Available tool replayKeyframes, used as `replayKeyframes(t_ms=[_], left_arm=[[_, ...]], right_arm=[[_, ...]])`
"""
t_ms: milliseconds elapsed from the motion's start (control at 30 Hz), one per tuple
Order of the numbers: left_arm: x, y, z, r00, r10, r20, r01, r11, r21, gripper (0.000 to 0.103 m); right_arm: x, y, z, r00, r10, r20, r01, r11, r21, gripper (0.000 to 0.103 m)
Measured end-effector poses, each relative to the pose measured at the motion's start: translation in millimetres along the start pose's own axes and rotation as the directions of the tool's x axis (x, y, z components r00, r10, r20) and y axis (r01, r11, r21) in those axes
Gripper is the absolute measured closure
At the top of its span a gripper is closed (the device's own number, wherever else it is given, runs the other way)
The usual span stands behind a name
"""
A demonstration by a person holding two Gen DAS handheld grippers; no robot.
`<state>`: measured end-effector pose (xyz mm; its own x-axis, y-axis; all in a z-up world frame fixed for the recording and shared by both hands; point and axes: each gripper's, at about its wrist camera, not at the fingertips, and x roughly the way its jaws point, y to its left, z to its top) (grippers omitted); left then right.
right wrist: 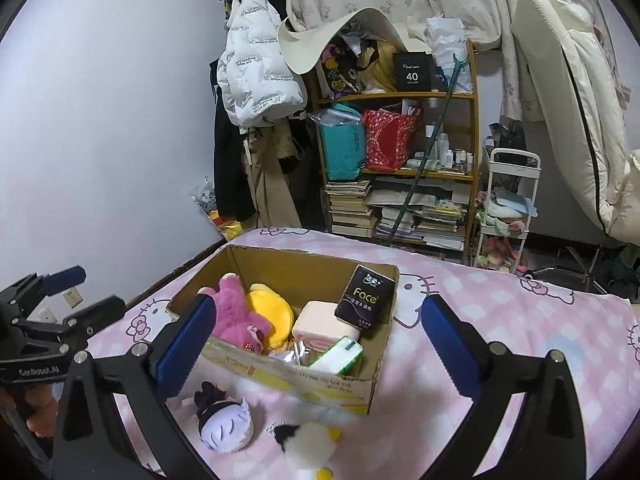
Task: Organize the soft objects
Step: 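Grasp the black-and-white fluffy plush with the right gripper while the left grasps the white-haired doll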
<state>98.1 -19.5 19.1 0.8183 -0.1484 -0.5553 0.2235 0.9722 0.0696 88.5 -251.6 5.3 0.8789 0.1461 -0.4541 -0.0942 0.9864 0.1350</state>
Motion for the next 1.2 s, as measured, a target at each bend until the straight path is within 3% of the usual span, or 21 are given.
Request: replayKeyframes(t_ms=[533, 1200], left_arm=[[-8.3, -6.5, -27.2, 0.998, -0.012, -0.067, 0.013, 1.000, 0.017, 0.008], [34.5, -6.5, -39.8, 0.985, -0.038, -0.166, 0.044, 0.999, 0.032, 0.008]], right_arm=[[-13.4, 10.7, -34.4, 0.997, 0.018, -0.081, -0.015, 0.999, 0.040, 0.000], [15.3, 2.6, -51.7, 0.986, 0.025, -0.166, -0.016, 0.998, 0.057, 0.000]])
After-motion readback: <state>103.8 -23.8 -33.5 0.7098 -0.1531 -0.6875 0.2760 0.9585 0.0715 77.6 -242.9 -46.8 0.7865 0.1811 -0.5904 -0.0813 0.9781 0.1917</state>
